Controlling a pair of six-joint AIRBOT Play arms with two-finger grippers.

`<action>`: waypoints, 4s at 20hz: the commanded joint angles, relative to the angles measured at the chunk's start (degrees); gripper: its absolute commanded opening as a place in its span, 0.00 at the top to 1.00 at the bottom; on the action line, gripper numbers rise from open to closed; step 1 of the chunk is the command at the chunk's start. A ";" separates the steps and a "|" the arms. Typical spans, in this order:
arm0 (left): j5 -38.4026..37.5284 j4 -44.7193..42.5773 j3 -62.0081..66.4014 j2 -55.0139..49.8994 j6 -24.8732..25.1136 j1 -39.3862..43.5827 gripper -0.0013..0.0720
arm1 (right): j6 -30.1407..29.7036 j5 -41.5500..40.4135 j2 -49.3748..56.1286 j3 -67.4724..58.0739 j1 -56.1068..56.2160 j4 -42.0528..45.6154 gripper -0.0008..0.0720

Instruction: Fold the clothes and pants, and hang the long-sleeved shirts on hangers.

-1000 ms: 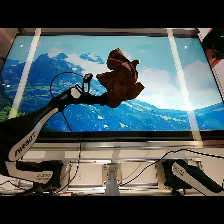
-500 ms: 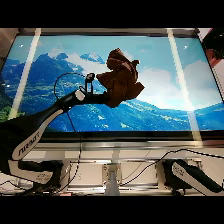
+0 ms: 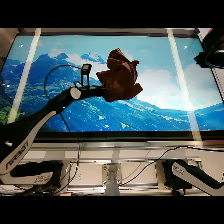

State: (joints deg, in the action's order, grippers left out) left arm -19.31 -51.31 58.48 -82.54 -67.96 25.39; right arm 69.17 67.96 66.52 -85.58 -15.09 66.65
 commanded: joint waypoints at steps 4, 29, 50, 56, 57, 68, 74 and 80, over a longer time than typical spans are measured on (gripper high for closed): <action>0.28 -9.90 0.02 20.94 0.48 -2.54 0.96 | -7.41 5.42 0.26 9.99 0.15 -9.70 0.84; -30.34 -32.68 -3.61 27.65 -17.59 -10.21 0.96 | 17.70 -26.95 31.69 9.20 25.86 -24.70 0.27; -19.28 -29.31 -5.97 22.49 -17.86 -10.14 0.96 | 28.26 -37.53 47.45 -0.63 27.52 -31.76 0.54; -19.21 -29.03 -5.97 22.67 -20.33 -10.14 0.96 | 20.87 -33.97 45.46 -4.85 26.27 -31.58 0.96; -19.02 -29.24 -5.95 22.69 -23.47 -10.45 0.96 | 17.05 -31.23 44.26 -6.01 25.49 -30.80 0.96; 0.66 -29.20 -5.88 45.20 -37.62 -20.22 0.96 | 10.47 -9.86 7.78 -8.94 12.20 1.22 0.96; 0.74 -29.18 -5.88 53.55 -43.89 -24.52 0.96 | 8.87 -4.07 -9.22 -8.92 11.56 9.05 0.96; 0.63 -29.18 -5.88 59.65 -43.93 -24.50 0.96 | 7.41 6.71 -19.82 -8.92 11.56 9.22 0.96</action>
State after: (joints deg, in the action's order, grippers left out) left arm -18.79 -80.47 52.56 -25.87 -111.24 1.08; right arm 77.08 68.60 51.70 -94.50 -3.49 74.94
